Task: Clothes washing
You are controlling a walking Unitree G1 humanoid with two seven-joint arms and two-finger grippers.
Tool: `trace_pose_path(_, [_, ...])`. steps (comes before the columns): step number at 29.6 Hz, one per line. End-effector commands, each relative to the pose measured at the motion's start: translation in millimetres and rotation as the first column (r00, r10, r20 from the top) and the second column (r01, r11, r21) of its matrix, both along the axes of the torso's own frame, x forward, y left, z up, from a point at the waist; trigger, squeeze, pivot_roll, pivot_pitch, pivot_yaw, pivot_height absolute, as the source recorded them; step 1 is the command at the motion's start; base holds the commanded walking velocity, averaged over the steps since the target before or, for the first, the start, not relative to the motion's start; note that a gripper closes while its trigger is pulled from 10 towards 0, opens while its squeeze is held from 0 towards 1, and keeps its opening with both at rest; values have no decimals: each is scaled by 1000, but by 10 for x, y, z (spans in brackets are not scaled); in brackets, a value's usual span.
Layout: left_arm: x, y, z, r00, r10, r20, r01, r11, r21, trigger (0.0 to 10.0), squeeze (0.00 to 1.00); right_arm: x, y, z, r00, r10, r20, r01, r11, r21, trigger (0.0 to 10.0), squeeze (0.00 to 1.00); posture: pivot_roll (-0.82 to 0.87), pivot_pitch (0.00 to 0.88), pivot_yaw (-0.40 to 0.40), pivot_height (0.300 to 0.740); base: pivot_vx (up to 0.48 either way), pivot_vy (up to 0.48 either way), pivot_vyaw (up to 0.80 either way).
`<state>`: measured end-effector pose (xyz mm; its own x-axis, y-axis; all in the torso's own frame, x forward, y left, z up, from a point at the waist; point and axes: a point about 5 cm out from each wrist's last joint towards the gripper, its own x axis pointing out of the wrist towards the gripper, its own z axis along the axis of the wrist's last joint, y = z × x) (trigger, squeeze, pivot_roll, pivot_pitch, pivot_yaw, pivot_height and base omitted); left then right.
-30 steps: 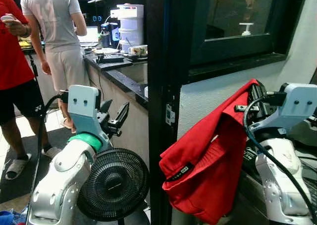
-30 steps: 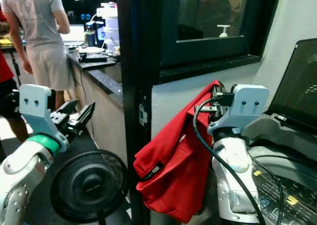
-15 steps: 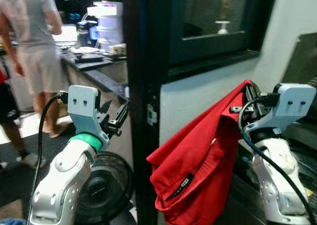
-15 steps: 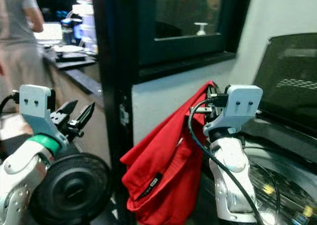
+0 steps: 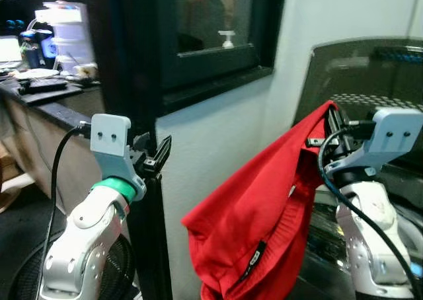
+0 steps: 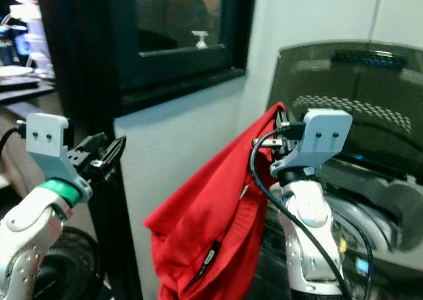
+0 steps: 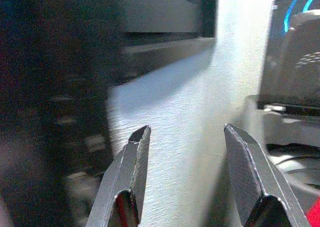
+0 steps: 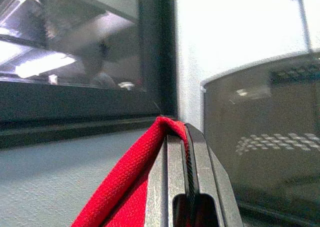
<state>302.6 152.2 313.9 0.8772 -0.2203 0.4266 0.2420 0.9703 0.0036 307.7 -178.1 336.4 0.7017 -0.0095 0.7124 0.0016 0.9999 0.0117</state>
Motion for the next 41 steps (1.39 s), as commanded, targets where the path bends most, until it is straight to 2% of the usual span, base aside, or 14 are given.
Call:
trace_pose_path(1, [-7, -15, -3, 1000, -12, -1, 12, 1000, 2, 10000, 0, -44, -25, 69, 999, -11, 38, 11, 1000, 6, 10000, 0, 68, 32, 74, 740, 0, 0, -800])
trace_pose_path(13, [5, -9, 51, 1000, -15, 16, 15, 1000, 5, 10000, 0, -62, -46, 138, 997, -16, 71, 14, 999, 34, 10000, 0, 68, 34, 80, 740, 0, 0, -800])
trace_pose_path(18, [26, -11, 41, 1000, -13, 14, 13, 1000, 8, 10000, 0, -70, 9, 284, 991, 10, 133, -18, 998, 58, 10000, 0, 65, 36, 83, 740, 0, 0, -800])
trace_pose_path(20, [26, -11, 42, 1000, 2, 24, -2, 1000, -5, 10000, 0, -72, 93, 378, 984, 48, 169, -57, 997, 48, 10000, 0, 71, 35, 74, 740, 0, 0, -800])
trace_pose_path(25, [21, -1, 48, 999, 21, 38, -21, 1000, -17, 10000, 0, -69, 150, 400, 982, 71, 177, -77, 997, 29, 10000, 0, 71, 35, 74, 740, 0, 0, -800])
trace_pose_path(28, [28, 26, 47, 997, 71, 44, -70, 997, -25, 10000, 0, -35, 278, 300, 985, 90, 145, -86, 996, -36, 10000, 0, 81, 33, 60, 740, 361, 317, 0])
trace_pose_path(32, [29, 15, 45, 997, 68, 48, -67, 998, -20, 10000, 0, -26, 346, 262, 984, 118, 132, -112, 993, -46, 10000, 0, 77, 34, 60, 740, 364, 312, 0])
trace_pose_path(41, [42, -4, 28, 997, 60, 45, -59, 998, -20, 10000, 0, -19, 334, 252, 986, 112, 127, -106, 993, -54, 10000, 0, 67, 37, 63, 740, 368, 307, 0])
